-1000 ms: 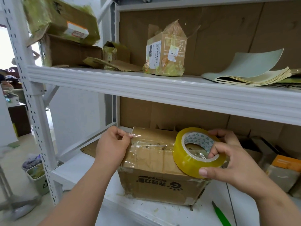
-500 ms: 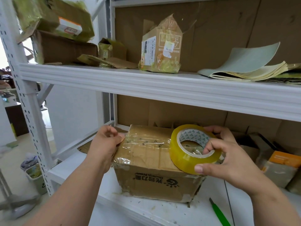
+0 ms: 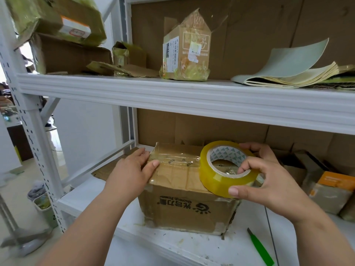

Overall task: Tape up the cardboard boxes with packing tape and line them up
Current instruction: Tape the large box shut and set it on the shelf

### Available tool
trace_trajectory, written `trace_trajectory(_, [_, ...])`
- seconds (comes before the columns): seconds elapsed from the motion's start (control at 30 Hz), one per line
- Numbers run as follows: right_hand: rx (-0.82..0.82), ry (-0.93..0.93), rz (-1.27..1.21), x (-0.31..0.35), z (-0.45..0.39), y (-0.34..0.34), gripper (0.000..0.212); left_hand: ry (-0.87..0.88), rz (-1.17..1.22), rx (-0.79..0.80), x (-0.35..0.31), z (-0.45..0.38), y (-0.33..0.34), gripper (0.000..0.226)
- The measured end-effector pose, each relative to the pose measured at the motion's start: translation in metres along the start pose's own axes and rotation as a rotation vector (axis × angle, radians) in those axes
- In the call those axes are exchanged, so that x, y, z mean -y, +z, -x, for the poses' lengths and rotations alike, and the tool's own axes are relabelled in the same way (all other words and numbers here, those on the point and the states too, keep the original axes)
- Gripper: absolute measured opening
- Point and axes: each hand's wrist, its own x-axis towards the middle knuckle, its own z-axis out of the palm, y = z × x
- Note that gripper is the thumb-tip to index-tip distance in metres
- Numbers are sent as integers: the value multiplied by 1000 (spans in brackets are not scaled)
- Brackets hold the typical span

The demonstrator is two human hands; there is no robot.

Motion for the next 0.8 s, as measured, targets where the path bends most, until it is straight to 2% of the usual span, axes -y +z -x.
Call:
trace_trajectory(0.07, [16, -12, 1, 0, 0, -2, 56, 44, -231, 85, -1, -3, 0, 68])
trace_trajectory(0.17, [29, -26, -5, -1, 2, -4, 53, 55, -379, 146, -11, -9, -5, 57])
trace_trajectory(0.33, [19, -44, -3, -1, 7, -8, 53, -153, 54, 277, -40, -6, -8, 55])
trace_trajectory(0.4, [27, -52, -5, -1, 9, -10, 53, -129, 59, 230, -43, -9, -6, 60])
trace_trajectory(0.47, [39, -47, -15, 0, 10, -11, 57, -131, -39, 171, -42, -10, -3, 65])
trace_trajectory(0.7, [166, -39, 13, 1, 7, -21, 71, -75, -278, 94, -36, -10, 5, 61])
trace_trajectory(0.8, [213, -34, 44, 2, 7, -29, 70, -68, -270, 54, -39, -11, 12, 60])
